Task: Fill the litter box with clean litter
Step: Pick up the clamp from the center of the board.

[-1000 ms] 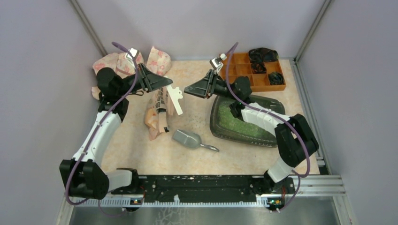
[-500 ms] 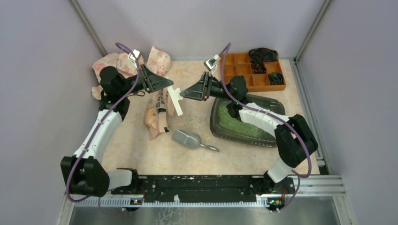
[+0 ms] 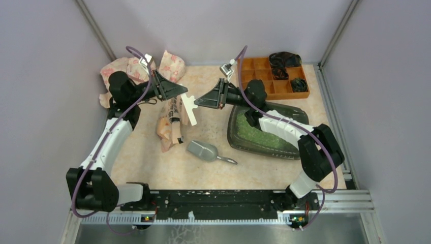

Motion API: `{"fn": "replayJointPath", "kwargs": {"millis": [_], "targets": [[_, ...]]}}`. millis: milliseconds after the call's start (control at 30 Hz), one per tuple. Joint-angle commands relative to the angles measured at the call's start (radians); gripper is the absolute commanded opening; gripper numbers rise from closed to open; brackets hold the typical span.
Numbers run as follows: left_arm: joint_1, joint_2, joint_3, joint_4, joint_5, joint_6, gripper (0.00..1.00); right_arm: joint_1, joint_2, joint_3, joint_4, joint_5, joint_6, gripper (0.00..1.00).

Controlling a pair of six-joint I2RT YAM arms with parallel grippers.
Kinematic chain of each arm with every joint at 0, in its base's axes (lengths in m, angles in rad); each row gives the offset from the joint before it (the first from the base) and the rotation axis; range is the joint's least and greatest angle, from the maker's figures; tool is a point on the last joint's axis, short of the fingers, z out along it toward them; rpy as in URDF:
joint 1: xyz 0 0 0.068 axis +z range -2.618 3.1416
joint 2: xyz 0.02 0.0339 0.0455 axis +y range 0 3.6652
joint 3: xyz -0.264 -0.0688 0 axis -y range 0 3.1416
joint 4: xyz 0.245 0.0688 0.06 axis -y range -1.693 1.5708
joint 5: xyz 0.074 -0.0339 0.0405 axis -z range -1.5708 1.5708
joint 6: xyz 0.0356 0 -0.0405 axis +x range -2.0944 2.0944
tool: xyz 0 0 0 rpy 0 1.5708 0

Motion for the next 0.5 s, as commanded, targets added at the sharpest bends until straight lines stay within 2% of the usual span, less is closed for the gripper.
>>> {"fn": "replayJointPath", "kwargs": {"millis": [0,167,267,333,400,467], "targets": [[-0.004,0.008,0.028,-0.019,0.021,0.035,0.11,0.026,-0.039,0.084,-0.011,0.01,-0.054,0.26],[-0.006,0.014,0.03,-0.023,0.026,0.039,0.11,0.03,-0.037,0.097,-0.055,0.013,-0.078,0.24],[-0.006,0.016,0.033,-0.022,0.031,0.041,0.15,0.035,-0.039,0.109,-0.104,0.019,-0.106,0.15],[-0.006,0.016,0.037,-0.023,0.027,0.051,0.27,0.035,-0.04,0.117,-0.135,0.025,-0.123,0.09],[-0.006,0.022,0.051,-0.039,0.016,0.068,0.46,0.035,-0.041,0.125,-0.168,0.029,-0.138,0.04],[-0.006,0.034,0.079,-0.061,0.006,0.087,0.52,0.036,-0.045,0.133,-0.208,0.038,-0.156,0.0]]}}
